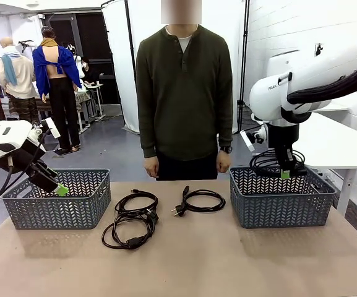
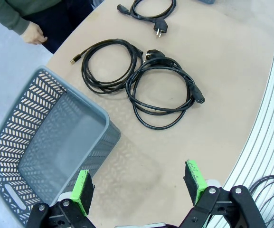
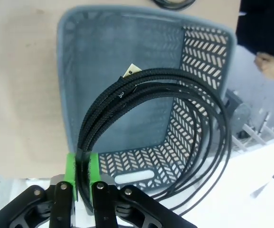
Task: Organize the cables according to human instructions.
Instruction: Pick up a bundle of cables and place it in the basket indicated by the human.
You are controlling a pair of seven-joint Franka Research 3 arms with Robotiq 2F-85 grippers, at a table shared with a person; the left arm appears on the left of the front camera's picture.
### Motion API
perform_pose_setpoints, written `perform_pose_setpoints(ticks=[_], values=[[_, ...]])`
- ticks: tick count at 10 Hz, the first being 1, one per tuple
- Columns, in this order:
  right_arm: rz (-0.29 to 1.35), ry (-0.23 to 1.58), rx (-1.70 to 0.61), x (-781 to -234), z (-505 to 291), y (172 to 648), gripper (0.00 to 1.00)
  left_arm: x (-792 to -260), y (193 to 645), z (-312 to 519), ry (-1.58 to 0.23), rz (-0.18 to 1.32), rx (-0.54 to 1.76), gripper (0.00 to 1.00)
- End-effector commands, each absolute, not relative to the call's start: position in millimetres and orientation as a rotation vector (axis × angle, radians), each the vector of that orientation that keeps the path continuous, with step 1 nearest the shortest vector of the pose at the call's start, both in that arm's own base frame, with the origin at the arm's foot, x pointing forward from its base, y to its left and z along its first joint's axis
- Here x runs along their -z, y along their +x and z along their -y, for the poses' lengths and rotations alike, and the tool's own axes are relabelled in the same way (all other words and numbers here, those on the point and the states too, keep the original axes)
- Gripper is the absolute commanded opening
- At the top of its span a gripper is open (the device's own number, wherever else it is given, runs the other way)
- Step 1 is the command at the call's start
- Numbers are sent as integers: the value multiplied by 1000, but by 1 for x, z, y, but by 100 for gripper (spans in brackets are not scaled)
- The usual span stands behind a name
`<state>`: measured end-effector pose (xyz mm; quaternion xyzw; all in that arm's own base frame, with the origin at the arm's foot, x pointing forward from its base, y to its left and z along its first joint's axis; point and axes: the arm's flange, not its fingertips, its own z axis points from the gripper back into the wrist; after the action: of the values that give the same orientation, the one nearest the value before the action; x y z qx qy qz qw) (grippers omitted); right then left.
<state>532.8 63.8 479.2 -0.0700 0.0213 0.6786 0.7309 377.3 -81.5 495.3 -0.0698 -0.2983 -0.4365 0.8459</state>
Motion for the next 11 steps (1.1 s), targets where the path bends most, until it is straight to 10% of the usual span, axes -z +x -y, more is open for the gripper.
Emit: perform_pose_setpoints(ticks=[1,9,11], values=[[-21,-117,-1539,-468,-58,552,0,-495,378,80,-152,626,925,100],[-50,-97,-1543,-436,-52,584,3,-495,378,80,-152,626,925,100],[-65,-91,-1539,-434,-52,585,41,-495,378,80,-152,626,925,100]])
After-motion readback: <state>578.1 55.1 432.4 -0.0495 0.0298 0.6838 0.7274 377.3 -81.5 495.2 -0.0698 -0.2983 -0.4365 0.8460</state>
